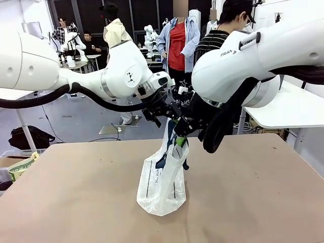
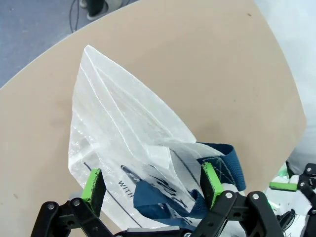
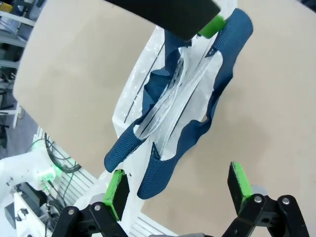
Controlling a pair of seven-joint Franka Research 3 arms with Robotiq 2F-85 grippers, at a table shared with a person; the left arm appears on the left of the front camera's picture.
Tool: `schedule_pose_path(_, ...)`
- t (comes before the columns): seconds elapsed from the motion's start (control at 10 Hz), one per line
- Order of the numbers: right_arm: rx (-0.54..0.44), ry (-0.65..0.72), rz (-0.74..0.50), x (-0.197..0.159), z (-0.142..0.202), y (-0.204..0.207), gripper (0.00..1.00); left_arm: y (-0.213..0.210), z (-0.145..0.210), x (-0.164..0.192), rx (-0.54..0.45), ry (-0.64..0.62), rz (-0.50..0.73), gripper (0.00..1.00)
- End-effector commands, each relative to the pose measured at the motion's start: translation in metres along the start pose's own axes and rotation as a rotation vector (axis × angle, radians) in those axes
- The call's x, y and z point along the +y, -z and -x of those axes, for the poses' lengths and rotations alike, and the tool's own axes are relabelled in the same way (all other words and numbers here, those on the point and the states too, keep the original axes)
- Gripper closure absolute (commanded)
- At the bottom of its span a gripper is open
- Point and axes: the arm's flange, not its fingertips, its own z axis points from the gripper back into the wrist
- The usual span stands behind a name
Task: Transfer purchased items from the store into the shopping bag.
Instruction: Open the Reusable shopping bag in the center of the table.
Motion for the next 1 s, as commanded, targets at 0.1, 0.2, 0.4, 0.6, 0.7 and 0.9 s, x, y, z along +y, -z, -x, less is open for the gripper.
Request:
schedule_pose_path(0.1, -0.004, 0.019, -0.019, 0.003, -0.005, 0.004, 0.00, -0.001, 0.002, 0.004, 0.019, -0.015, -0.048, 0.00)
schedule_pose_path(0.2, -0.005, 0.015, -0.020, 0.003, -0.006, 0.007, 0.00, -0.001, 0.002, 0.006, 0.014, -0.021, -0.052, 0.00)
schedule_pose_path(0.4, -0.008, 0.009, -0.022, 0.005, -0.007, 0.014, 0.26, -0.003, 0.002, 0.007, -0.006, -0.020, -0.043, 0.20)
schedule_pose_path(0.6, 0.011, 0.003, -0.029, 0.008, -0.009, 0.020, 0.63, -0.004, 0.003, 0.009, -0.014, -0.028, -0.044, 0.57)
schedule_pose_path(0.7, 0.013, -0.001, -0.029, 0.009, -0.009, 0.021, 0.81, -0.005, 0.003, 0.010, -0.016, -0.030, -0.046, 0.75)
schedule_pose_path(0.9, 0.002, -0.003, -0.034, 0.009, -0.010, 0.021, 1.00, -0.007, 0.003, 0.011, -0.016, -0.033, -0.050, 1.00)
